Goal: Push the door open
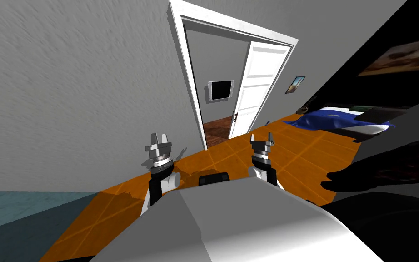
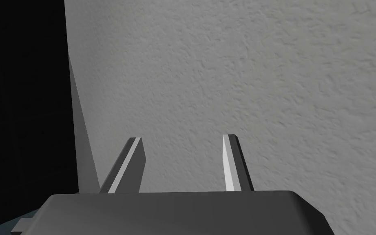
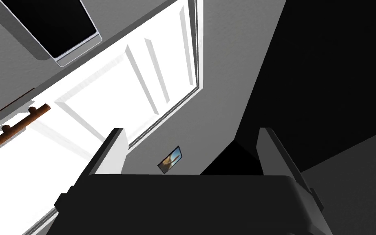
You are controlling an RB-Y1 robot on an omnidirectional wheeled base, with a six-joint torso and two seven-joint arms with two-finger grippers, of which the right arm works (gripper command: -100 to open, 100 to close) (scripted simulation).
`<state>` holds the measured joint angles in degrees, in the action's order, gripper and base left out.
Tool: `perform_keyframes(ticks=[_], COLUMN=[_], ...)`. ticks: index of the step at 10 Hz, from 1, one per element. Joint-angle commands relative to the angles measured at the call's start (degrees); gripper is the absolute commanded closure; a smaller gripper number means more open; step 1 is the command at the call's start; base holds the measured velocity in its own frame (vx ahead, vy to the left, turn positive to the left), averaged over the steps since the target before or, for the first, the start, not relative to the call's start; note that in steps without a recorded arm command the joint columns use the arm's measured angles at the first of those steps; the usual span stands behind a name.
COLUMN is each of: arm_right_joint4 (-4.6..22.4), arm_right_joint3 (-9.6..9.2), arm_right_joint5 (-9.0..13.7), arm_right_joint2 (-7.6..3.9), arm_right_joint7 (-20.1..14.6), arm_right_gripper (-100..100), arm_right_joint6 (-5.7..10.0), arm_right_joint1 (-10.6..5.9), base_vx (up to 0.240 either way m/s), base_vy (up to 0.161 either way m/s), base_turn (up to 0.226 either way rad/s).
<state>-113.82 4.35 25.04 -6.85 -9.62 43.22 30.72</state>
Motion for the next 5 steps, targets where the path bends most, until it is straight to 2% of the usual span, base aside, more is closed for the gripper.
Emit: perform_keyframes(ticks=[1, 5], arm_right_joint4=[1.40, 4.24], arm_right_joint3=[0.01, 0.06], arm_right_joint5=[1.36, 4.22], arm_right_joint2=[-0.16, -0.41], arm_right_joint7=[-1.40, -4.21], arm_right_gripper=[-100, -100], arm_right_joint6=[0.75, 2.24], arm_right_joint1=[-0.03, -0.09], base_vx=[0.022, 0.024], base_vy=[-0.108, -0.116], base_turn=[0.236, 0.249])
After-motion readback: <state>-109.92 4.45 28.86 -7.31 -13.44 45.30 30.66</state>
